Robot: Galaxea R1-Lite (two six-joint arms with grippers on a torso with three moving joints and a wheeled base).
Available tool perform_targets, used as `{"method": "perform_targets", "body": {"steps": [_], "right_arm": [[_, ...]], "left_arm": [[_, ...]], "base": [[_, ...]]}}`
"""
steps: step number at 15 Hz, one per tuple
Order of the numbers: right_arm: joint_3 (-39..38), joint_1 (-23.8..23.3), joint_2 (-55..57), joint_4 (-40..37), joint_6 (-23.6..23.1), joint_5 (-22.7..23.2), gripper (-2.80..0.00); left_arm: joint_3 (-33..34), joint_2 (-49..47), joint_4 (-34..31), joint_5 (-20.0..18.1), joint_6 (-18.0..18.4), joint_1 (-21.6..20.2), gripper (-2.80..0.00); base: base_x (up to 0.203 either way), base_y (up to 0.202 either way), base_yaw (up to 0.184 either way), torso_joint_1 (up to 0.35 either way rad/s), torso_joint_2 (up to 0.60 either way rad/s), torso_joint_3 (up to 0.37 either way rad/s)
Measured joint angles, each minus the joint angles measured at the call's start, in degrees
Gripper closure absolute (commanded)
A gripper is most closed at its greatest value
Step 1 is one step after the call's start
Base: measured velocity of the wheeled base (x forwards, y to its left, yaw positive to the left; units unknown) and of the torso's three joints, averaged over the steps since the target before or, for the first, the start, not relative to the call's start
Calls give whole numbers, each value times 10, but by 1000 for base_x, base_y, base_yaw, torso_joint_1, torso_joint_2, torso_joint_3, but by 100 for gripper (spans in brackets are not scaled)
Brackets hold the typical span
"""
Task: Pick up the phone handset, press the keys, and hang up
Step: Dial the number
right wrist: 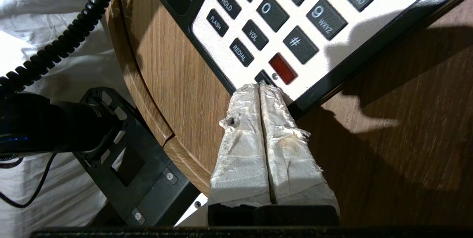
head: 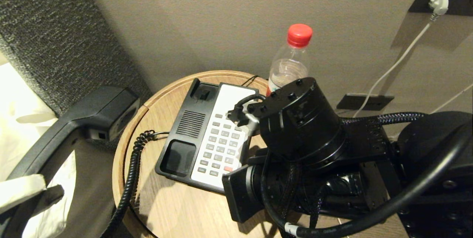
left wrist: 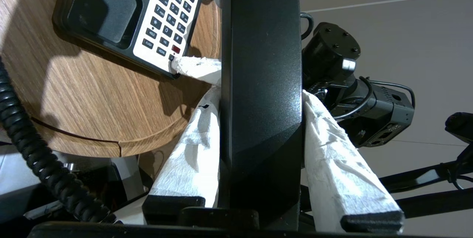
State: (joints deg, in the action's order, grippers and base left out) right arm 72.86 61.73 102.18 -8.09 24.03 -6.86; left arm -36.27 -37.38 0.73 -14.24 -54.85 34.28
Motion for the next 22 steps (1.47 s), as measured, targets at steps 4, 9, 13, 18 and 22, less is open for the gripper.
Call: {"method": "perform_targets", "body": {"steps": [4,9,13,18,22], "right_arm": [[-5,-1,0,1,-2,0,0],[-4,-2,-1,-1,-2,0,0],[1,0,-18,-1,0,-2,0],[-6,0,-40,-2,2,-2,0],[-7,0,-33,-1,-1,-5,0]], "left_arm": [[0,3,0,0,0,0,0],[1,3,0,0,0,0,0],[1,3,0,0,0,0,0],[4,4,0,0,0,0,0],[5,4,0,0,0,0,0]], "base": [[0,0,0,0,0,0],[0,0,0,0,0,0],[0,0,0,0,0,0],[0,0,0,0,0,0],[0,0,0,0,0,0]]}}
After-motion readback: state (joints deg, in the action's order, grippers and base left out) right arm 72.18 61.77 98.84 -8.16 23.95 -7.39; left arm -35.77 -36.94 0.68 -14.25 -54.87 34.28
